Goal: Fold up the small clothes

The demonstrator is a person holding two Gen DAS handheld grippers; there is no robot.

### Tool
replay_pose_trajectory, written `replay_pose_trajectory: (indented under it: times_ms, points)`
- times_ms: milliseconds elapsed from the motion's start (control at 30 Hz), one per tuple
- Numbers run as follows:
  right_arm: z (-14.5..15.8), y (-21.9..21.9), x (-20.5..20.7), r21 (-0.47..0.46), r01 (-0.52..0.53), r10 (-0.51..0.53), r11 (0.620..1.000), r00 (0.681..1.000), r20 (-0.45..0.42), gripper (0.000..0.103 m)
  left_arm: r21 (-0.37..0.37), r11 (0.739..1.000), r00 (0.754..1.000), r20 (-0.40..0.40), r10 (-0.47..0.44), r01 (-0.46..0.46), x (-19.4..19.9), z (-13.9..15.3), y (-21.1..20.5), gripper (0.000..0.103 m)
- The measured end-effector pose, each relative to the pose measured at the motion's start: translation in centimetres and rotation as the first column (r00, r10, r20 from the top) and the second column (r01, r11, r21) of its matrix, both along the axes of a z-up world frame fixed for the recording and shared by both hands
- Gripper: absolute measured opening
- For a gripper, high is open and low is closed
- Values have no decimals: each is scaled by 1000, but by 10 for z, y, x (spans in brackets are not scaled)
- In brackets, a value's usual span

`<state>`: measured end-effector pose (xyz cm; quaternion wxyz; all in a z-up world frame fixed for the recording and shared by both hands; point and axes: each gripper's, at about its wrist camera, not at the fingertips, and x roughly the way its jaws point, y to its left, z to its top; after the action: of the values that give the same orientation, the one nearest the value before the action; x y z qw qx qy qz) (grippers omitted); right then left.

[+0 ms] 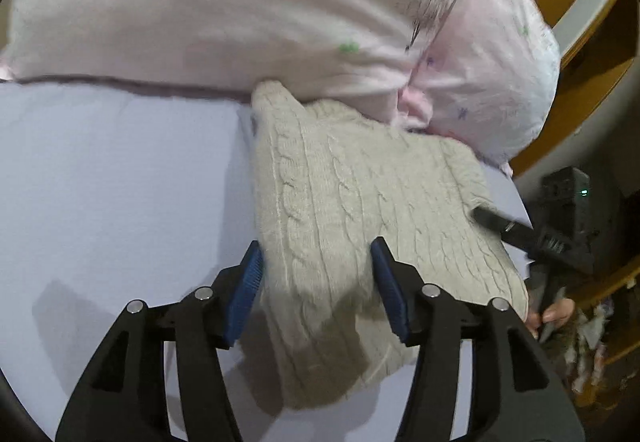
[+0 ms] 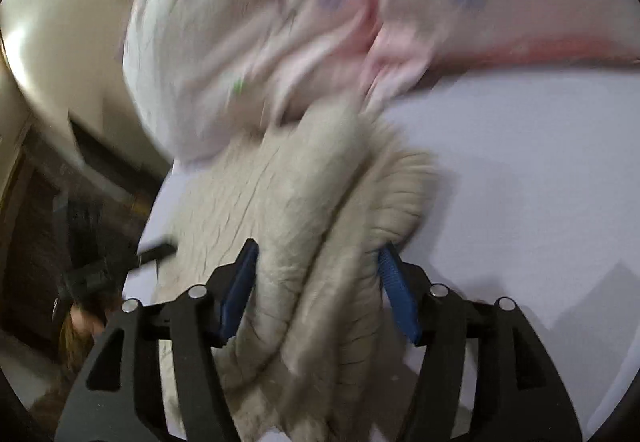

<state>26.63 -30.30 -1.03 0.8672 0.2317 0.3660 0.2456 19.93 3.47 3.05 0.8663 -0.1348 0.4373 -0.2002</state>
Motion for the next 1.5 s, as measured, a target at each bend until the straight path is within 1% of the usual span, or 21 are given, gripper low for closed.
replay_pose_trajectory:
  times_ms: [33, 100, 167, 200, 233, 333, 467, 600, 667, 733, 800, 833, 867, 900, 1000, 1033, 1067, 1133, 1233, 1400, 1500]
  points:
    - [7, -9, -6, 37, 33, -34, 999, 999, 36, 72, 29, 999, 997, 75, 18, -20, -16, 9, 2, 56]
    - [12, -9, -10, 62, 6, -10, 998, 998, 56, 72, 47, 999, 985, 175, 4, -13, -40, 19, 0, 59]
    - [8, 4, -5, -1, -21, 21, 1000, 999, 25, 68, 62, 998, 974, 225, -38, 25, -54, 24, -13, 63]
    - [-1, 18, 1, -59, -45, 45, 997, 999, -11, 59, 76, 995, 971, 226, -76, 61, -57, 22, -24, 64]
    - [-9, 32, 6, -124, -62, 57, 990, 998, -38, 24, 89, 993, 972, 212, -101, 84, -56, 19, -31, 64]
    - [2, 30, -2, -202, 9, 7, 979, 997, 79, 16, 142, 980, 977, 139, -160, 140, -46, 1, -53, 62]
    - [5, 23, 5, -260, 106, -81, 960, 991, 107, 7, 205, 958, 970, 103, -222, 198, -46, -16, -62, 51]
    - [-5, 27, 14, -329, 106, -89, 938, 994, 68, 8, 260, 940, 960, 115, -256, 220, -50, -19, -67, 50]
    - [-1, 26, 10, -335, 118, -100, 935, 992, 72, 21, 300, 930, 954, 144, -265, 213, -54, -21, -74, 51]
    - [6, 16, -1, -242, 136, -123, 961, 990, 66, 36, 306, 930, 950, 168, -264, 205, -58, -22, -76, 53]
    - [19, 5, -26, -132, 117, -105, 984, 990, 94, 38, 275, 938, 947, 182, -266, 211, -62, -21, -71, 60]
    - [25, 1, -43, -90, 90, -79, 992, 990, 116, 46, 246, 944, 945, 188, -267, 218, -62, -20, -69, 64]
    - [29, 0, -53, -76, 76, -65, 994, 989, 129, 56, 218, 950, 944, 192, -267, 224, -62, -19, -66, 67]
    - [32, 2, -70, -86, 60, -47, 994, 989, 144, 58, 190, 955, 945, 195, -264, 228, -61, -19, -63, 67]
    - [26, 22, -89, -196, 23, 3, 980, 991, 134, 56, 140, 963, 948, 191, -253, 229, -60, -19, -55, 68]
    - [22, 29, -93, -228, 12, 17, 974, 992, 123, 41, 141, 963, 949, 190, -254, 229, -60, -20, -55, 68]
    - [11, 39, -90, -282, -8, 35, 959, 996, 88, 9, 157, 960, 948, 185, -257, 230, -60, -20, -57, 68]
    - [-4, 42, -91, -333, 10, 5, 943, 999, 44, 10, 195, 952, 948, 168, -271, 238, -61, -22, -62, 68]
    - [-22, 38, -98, -311, 22, -25, 950, 1000, -3, 9, 234, 938, 944, 147, -296, 257, -64, -24, -65, 65]
    - [-28, 40, -103, -299, 46, -48, 953, 999, -1, 10, 253, 929, 938, 146, -313, 270, -70, -21, -60, 63]
    - [-17, 37, -112, -305, 107, -93, 946, 994, 63, 31, 212, 951, 953, 153, -262, 227, -81, -13, -49, 64]
